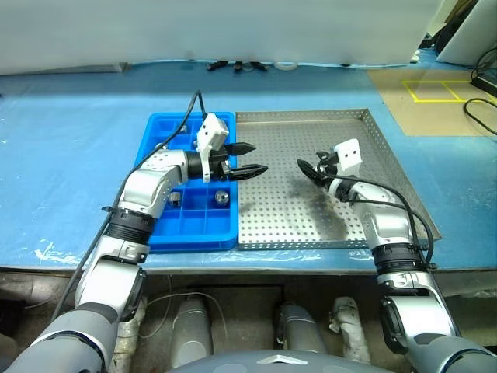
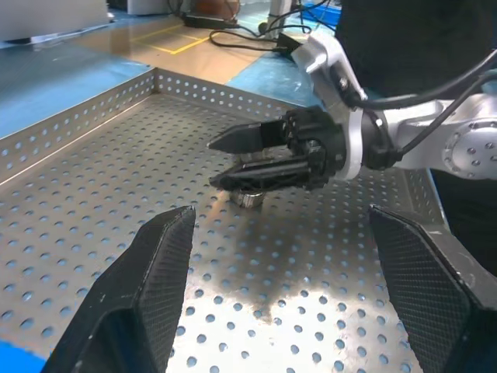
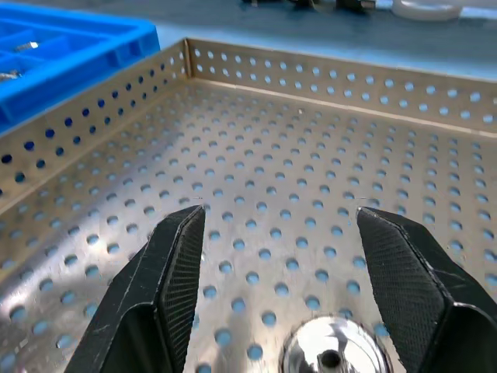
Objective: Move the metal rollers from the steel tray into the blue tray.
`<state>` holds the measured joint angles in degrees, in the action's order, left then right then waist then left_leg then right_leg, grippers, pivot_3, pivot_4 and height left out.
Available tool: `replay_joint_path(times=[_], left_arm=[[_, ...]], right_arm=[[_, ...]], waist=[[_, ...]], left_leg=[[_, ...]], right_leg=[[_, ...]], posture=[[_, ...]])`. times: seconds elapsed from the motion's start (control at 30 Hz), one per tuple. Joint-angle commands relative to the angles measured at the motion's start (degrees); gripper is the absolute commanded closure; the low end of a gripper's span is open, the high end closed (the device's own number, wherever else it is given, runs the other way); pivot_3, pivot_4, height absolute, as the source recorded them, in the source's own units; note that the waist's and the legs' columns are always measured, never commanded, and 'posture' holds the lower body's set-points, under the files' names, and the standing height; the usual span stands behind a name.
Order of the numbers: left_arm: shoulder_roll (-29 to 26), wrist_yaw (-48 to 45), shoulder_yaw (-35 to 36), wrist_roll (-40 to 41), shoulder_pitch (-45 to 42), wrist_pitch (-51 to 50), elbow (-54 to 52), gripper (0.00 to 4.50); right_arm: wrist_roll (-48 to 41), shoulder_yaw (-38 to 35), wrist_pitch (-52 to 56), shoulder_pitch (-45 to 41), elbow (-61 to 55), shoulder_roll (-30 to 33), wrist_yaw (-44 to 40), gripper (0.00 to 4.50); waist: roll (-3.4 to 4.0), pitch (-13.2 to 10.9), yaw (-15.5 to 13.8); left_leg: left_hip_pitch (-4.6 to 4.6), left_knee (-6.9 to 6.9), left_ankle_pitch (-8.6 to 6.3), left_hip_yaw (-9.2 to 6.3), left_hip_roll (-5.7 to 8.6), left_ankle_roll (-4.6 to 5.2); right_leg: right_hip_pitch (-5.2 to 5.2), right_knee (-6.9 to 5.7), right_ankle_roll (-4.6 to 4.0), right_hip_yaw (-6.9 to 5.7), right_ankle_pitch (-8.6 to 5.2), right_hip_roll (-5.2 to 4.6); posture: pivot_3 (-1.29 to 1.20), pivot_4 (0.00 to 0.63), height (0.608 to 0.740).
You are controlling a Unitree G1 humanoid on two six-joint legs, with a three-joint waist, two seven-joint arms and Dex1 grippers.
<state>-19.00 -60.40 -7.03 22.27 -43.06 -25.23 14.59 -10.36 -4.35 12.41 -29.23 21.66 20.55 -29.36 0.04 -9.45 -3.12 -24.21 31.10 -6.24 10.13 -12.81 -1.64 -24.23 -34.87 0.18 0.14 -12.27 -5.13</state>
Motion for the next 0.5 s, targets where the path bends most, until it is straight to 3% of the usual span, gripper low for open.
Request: replay_joint_path(times=[0.03,0.3,0.4,0.5], left_arm=[[0.0,-0.8,-0.1,0.0,-1.3,0.7,-1.6,0.75],[-0.2,-1.2,-0.2,-0.6,-0.9,0.3,-2.3,0.75],[-0.5,-1.2,0.1,-0.8,-0.9,0.2,-2.3,0.75],[-0.8,-1.3,0.1,-0.8,-0.6,0.0,-2.6,0.75]], right_arm=[[0.0,-1.3,-1.8,0.8,-0.2,0.2,0.9,1.21],[2.0,-0.6,-4.0,1.4,4.4,0.2,3.2,1.21],[2.3,-0.5,-4.5,1.2,5.5,0.3,3.5,1.80],[1.9,-0.9,-5.2,1.2,5.4,0.1,3.3,2.77]], waist=[[0.00,0.0,0.2],[0.00,0.0,0.6],[0.00,0.0,0.6],[0.00,0.0,0.6]], left_leg=[[0.00,0.01,-0.01,0.00,0.00,0.01],[0.00,0.04,-0.04,0.01,0.00,0.06],[0.00,0.04,-0.05,0.02,0.00,0.08],[0.00,0.04,-0.05,0.03,0.00,0.08]], right_leg=[[0.00,0.00,0.00,0.00,0.00,0.00],[0.02,0.01,0.00,0.00,0.00,0.00],[0.02,0.01,0.00,0.00,0.00,0.00],[0.03,0.01,0.00,0.00,0.00,0.00]], posture=[[-0.18,0.150,0.740],[-0.17,0.150,0.740],[-0.17,0.150,0.740],[-0.17,0.150,0.740]])
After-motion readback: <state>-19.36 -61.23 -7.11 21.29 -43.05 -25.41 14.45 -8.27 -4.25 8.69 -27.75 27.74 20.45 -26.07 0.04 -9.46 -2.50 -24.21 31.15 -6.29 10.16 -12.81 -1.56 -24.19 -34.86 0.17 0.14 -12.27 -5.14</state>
